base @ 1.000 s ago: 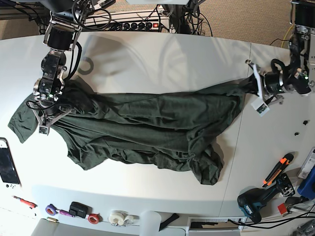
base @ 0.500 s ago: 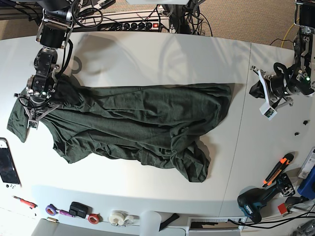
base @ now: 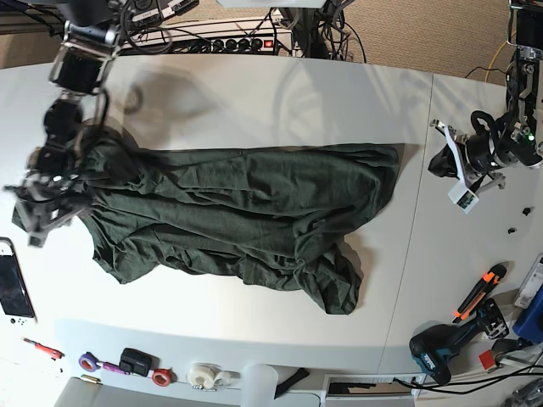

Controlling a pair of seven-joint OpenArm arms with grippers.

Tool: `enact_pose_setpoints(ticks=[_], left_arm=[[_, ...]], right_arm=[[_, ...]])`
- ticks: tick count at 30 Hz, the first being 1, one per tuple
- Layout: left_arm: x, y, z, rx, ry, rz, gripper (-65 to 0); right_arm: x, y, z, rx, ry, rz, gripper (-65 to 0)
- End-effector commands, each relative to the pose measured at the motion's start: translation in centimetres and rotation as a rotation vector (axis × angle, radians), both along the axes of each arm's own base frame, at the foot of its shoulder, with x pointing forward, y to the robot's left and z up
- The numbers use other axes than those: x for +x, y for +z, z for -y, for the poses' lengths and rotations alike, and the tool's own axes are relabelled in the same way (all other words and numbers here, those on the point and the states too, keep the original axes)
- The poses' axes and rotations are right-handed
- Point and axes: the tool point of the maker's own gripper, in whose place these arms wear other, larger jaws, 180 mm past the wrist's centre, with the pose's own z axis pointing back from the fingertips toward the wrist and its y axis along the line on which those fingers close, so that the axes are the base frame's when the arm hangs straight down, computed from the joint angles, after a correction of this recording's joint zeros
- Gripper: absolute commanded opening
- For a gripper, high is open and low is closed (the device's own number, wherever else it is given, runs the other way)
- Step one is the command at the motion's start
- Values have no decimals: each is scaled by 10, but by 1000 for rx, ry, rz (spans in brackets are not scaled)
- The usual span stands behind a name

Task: Layout the t-shirt on the table in an organized manner, then fold the t-shirt properly
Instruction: 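Stretch the shirt lengthwise, pulling the left gripper away from the right, then release the shirt from both grippers and raise them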

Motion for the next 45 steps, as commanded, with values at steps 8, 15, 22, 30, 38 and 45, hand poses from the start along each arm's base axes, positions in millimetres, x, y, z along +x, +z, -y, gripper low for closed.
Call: enact_pose_setpoints(ticks=[8, 15, 22, 30, 38, 45], left_arm=[[10, 12, -4, 10, -1, 50, -454], [11, 12, -3, 5, -1, 58, -454], [11, 10, 9, -31, 3, 61, -454], [11, 9, 16, -54, 6, 64, -454], [11, 9, 16, -53, 6, 63, -454], [11, 9, 16, -53, 7, 64, -454]], right_arm=[[-6, 25, 57, -69, -35, 113, -296], [-29, -2, 118, 236, -279, 319, -295], [-38, -22, 147, 404, -419, 404, -295], [-28, -62, 121, 490, -363, 374, -296], [-27, -61, 121, 495, -363, 386, -650], [-27, -44, 121, 481, -237, 394, -650]])
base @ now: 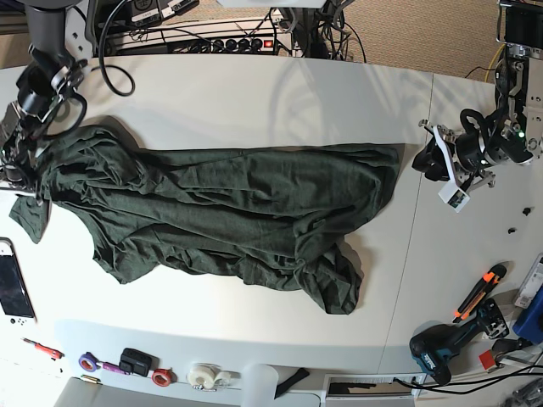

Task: Layout the t-shirt on the table in an organized manner, then fold the t-shirt properly
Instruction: 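Release the shirt from both grippers and raise them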

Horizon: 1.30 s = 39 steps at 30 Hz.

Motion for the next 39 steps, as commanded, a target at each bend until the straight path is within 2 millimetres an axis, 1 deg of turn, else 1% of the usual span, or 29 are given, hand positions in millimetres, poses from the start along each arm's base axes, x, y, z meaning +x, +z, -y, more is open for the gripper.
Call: enact_pose_setpoints(ticks=[1, 3, 7, 9, 11, 15, 18, 20, 22, 23, 25, 27, 28, 32, 33, 35, 36, 37, 38, 39], left_arm=[[8, 12, -3, -3, -1, 42, -454], [8, 12, -2, -4, -1, 42, -454], [9, 12, -3, 0, -1, 42, -454], [8, 12, -3, 0, -2, 42, -454], [9, 12, -3, -1, -1, 43, -454], [13, 16, -2, -5, -1, 58, -454], [22, 23, -3, -4, 3, 83, -454], [32, 30, -5, -8, 32, 109, -454], [42, 39, -7, -4, 47, 141, -454], [46, 42, -8, 3, 50, 158, -454], [54, 48, -10, 17, 51, 182, -454], [58, 52, -11, 24, 51, 196, -454], [59, 53, -12, 26, 52, 197, -454], [59, 53, -12, 32, 51, 198, -454], [59, 53, -12, 32, 52, 198, -454], [59, 53, -12, 30, 51, 199, -454], [59, 53, -12, 30, 51, 199, -454], [59, 53, -12, 31, 51, 199, -454], [59, 53, -12, 30, 51, 199, -454], [60, 53, -12, 30, 51, 200, -454]], right_arm=[[1, 35, 21, -80, -5, 52, -650], [-7, 45, 22, -130, 31, 34, -650], [-31, 74, 23, -237, 76, 3, -650], [-41, 88, 18, -286, 111, -26, -650], [-48, 99, 9, -307, 148, -53, -650], [-58, 110, -19, -276, 230, -118, -650], [-62, 112, -47, -232, 333, -161, -650], [-62, 112, -73, -186, 446, -166, -650], [-63, 108, -104, -125, 588, -166, -650], [-66, 105, -116, -105, 634, -172, -650], [-69, 102, -124, -96, 652, -174, -650], [-69, 103, -118, -126, 624, -162, -650], [-69, 104, -110, -158, 586, -162, -650], [-76, 115, -65, -341, 402, -214, -650], [-77, 118, -56, -388, 365, -224, -610], [-79, 124, -39, -457, 299, -216, -448], [-79, 125, -31, -467, 258, -188, -391], [-80, 124, -23, -463, 217, -160, -368], [-81, 117, -17, -445, 191, -150, -367], [-82, 106, -11, -410, 172, -158, -367]])
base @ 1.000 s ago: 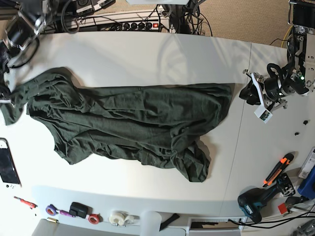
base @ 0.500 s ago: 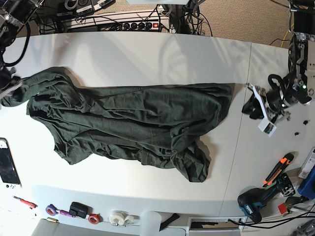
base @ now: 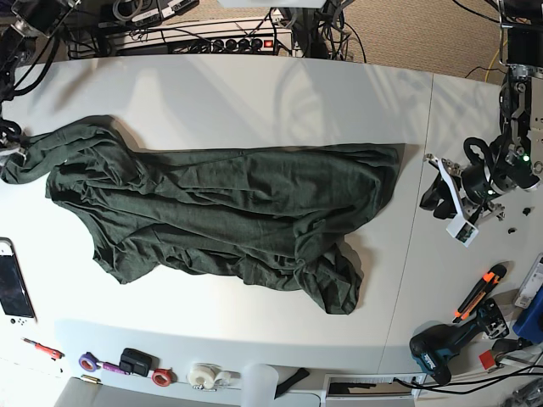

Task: Layout the t-shirt on the table in an organized manner, then fold the t-shirt properly
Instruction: 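Release the shirt from both grippers and raise them, then grasp a sleeve with the right gripper and drag it outward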

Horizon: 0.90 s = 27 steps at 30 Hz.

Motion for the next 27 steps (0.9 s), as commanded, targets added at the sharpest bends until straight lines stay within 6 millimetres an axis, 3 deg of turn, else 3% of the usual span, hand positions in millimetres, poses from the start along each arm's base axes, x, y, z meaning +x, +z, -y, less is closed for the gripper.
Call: enact_pose_setpoints(ticks=[1, 6, 10, 12, 13, 16, 21, 27], left_arm=[[9, 16, -2, -6, -2, 51, -454], [10, 17, -2, -9, -2, 57, -454], [10, 17, -2, -9, -2, 58, -454], [10, 17, -2, -8, -2, 57, -454], [10, 17, -2, -9, -2, 58, -454], [10, 17, -2, -8, -2, 57, -454], [11, 15, -6, 23, 3, 64, -454], [13, 15, -11, 37, 33, 65, -454]], right_arm=[[5, 7, 11, -6, -17, 24, -367], [6, -58, 21, 193, -95, -1, -366], [17, -76, 16, 282, -102, 35, -367], [24, -73, 13, 305, -87, 67, -373], [27, -71, 10, 315, -73, 74, -412], [31, -70, -1, 357, -30, 48, -636], [19, -58, -13, 355, 5, -77, -650], [-5, -8, -28, 141, 100, -172, -650]])
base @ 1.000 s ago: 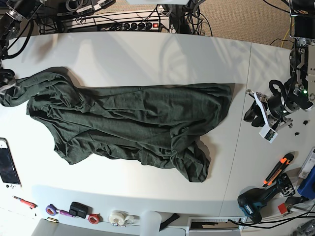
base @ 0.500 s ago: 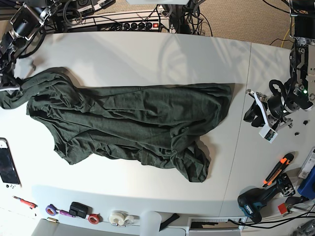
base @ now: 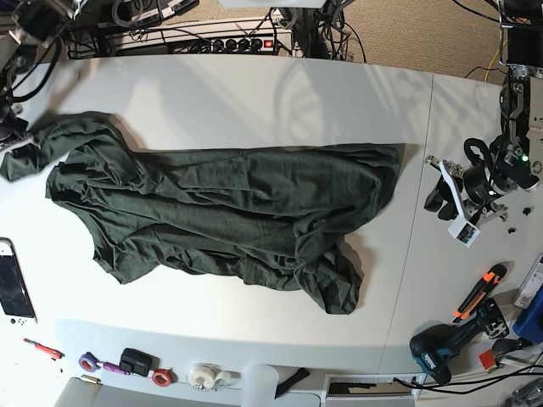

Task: Layout the t-shirt on the table in an organized manner, then fold the t-shirt properly
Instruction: 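Grasp a sleeve with the right gripper and drag it outward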

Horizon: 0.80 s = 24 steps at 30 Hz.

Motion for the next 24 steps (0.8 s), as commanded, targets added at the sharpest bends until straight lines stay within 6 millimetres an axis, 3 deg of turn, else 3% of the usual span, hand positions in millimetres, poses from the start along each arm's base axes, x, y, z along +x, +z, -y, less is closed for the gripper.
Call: enact_pose_setpoints(ticks=[1, 4, 9, 14, 20, 24], left_arm=[[10, 17, -3, -4, 1, 56, -454], [11, 18, -2, -8, 1, 65, -454], [18, 26, -2, -13, 0, 93, -454], [37, 47, -6, 10, 8, 158, -454], [60, 77, -10, 4, 45, 236, -454], [67, 89, -10, 4, 44, 268, -454]], right_arm=[[6, 26, 0, -61, 40, 38, -650], [0, 38, -27, -47, 121, 23, -650], [-7, 37, -95, 144, 347, 2, -650], [-11, 30, -156, 336, 532, 69, -650], [-7, 38, -234, 601, 703, 274, -650], [-7, 36, -285, 761, 796, 306, -650]])
